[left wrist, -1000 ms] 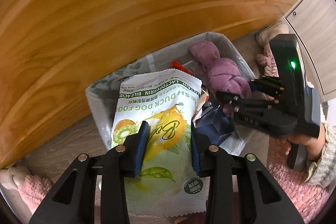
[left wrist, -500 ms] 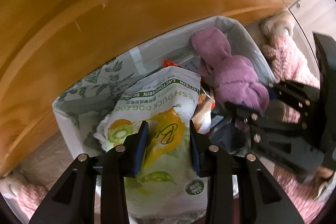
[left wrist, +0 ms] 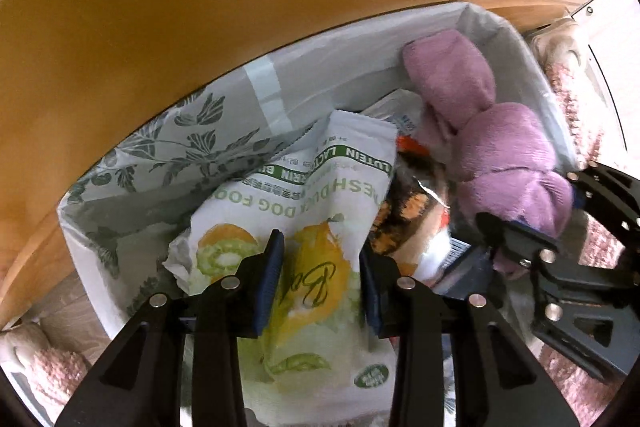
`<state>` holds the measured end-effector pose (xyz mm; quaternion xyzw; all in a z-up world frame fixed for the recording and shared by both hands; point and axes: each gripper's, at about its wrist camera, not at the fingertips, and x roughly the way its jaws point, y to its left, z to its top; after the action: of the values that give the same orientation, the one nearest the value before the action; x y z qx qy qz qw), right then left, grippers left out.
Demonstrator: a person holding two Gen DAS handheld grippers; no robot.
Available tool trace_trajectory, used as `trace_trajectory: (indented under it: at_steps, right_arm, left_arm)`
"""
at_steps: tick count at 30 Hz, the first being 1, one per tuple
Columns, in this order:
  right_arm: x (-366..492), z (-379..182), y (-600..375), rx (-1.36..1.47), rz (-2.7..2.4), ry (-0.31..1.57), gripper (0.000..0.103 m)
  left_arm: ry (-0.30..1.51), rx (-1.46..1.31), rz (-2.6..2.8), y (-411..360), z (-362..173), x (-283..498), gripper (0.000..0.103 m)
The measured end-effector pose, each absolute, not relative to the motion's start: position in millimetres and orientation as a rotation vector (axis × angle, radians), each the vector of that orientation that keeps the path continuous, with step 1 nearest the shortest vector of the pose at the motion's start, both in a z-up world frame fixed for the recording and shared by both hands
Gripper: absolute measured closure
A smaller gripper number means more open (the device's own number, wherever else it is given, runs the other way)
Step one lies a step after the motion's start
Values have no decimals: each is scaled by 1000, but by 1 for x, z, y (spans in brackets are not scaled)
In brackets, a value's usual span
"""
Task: Collect trash
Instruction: 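Lower both tools into the bin, pressing the bag and towel inside, then open the left tool to drop the dog-food bag while the right tool opens to release the towel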
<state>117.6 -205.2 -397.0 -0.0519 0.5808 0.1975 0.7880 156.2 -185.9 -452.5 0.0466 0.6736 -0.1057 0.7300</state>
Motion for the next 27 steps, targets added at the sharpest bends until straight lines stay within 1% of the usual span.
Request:
trace_trajectory:
  at_steps: [2, 3, 4, 6, 8, 9, 10, 12, 14, 16, 19, 22, 24, 25, 27]
  right_arm:
    - [118, -399, -204, -115, 425, 1250, 64]
    - [118, -400, -204, -116, 425, 1250, 64]
    - [117, -400, -204, -117, 425, 1250, 64]
    - [117, -401, -204, -113, 425, 1250, 64]
    - [118, -401, -204, -106, 427, 1249, 63]
    - [118, -401, -204, -106, 428, 1249, 63]
    - [118, -401, -204, -107, 430, 1249, 62]
    - [117, -400, -204, -106, 434, 1250, 60]
    - [116, -399, -204, -105, 436, 1250, 59]
    - [116, -398, -204, -100, 436, 1249, 58]
    - [116, -395, -207, -87, 436, 1249, 57]
    - [117, -391, -210, -70, 440, 1241, 55]
    - [116, -389, -212, -65, 441, 1234, 54]
    - [116, -389, -213, -65, 442, 1233, 54]
    - [115, -388, -215, -64, 441, 1233, 54]
  left_arm:
    - [1500, 85, -217, -180, -460, 162, 73]
    - [1509, 64, -210, -175, -462, 164, 73]
    - [1504, 65, -211, -179, -465, 165, 72]
    - [1500, 46, -211, -178, -463, 165, 69]
    - [1475, 6, -226, -174, -453, 161, 60]
    - [1463, -5, -235, -169, -447, 158, 57]
    - [1447, -1, -231, -167, -442, 156, 51]
    - [1436, -2, -243, -163, -435, 150, 47]
    - [1427, 12, -236, -162, -431, 147, 34]
    - [1409, 16, -237, -160, -425, 142, 33]
    - [1393, 13, -222, -158, -416, 137, 26]
    - [1377, -2, -216, -155, -405, 136, 26]
    - [1368, -1, -210, -154, -398, 137, 23]
    - [1363, 1, -202, -153, -395, 137, 19]
    - [1354, -6, -195, -152, -389, 136, 18]
